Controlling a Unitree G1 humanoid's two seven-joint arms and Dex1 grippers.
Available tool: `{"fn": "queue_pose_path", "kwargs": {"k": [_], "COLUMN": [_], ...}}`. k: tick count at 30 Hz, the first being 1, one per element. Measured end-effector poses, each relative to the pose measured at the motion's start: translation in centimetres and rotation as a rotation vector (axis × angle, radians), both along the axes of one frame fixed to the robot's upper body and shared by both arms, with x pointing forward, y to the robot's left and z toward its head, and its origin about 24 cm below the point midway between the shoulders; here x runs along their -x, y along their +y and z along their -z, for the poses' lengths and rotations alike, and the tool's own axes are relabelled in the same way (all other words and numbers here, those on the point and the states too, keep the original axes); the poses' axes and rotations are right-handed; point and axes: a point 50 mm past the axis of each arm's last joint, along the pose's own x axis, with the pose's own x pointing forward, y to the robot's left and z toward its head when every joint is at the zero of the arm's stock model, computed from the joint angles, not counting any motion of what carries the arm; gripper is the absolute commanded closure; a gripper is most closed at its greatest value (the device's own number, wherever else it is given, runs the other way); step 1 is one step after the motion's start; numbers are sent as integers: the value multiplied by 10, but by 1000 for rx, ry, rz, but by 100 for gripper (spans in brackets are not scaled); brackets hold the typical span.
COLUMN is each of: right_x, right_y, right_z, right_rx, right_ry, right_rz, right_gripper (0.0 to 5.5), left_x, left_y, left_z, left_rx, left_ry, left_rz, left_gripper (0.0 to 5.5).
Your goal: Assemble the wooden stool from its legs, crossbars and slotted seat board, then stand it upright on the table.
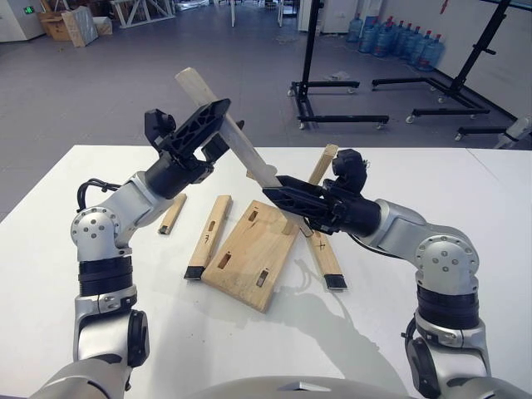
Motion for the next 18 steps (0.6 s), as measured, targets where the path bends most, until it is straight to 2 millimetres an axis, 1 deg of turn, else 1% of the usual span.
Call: {"fn": "queue_pose_path", "kwargs": {"k": [9,10,11,15,18], "right_x": [-3,-3,-3,-3,-3], "right_y": [4,4,4,3,3], "right_z": [6,6,6,9,9], "right_rx": [17,16,16,20,20], "right_ry": [12,11,13,23,24], "right_rz": [8,9,11,18,19], "right_gripper": [346,346,346,346,346], "left_x": [3,3,3,3,3], "left_y": [-2,-2,-3,-5,-4], "left_z": [-3,-3,-3,-2,-2], "left_rx": [25,24,22,18,17], "left_ry": [9,11,12,15,15], "left_rz": [25,28,32,38,37], "left_gripper": [10,31,34,103,137]}}
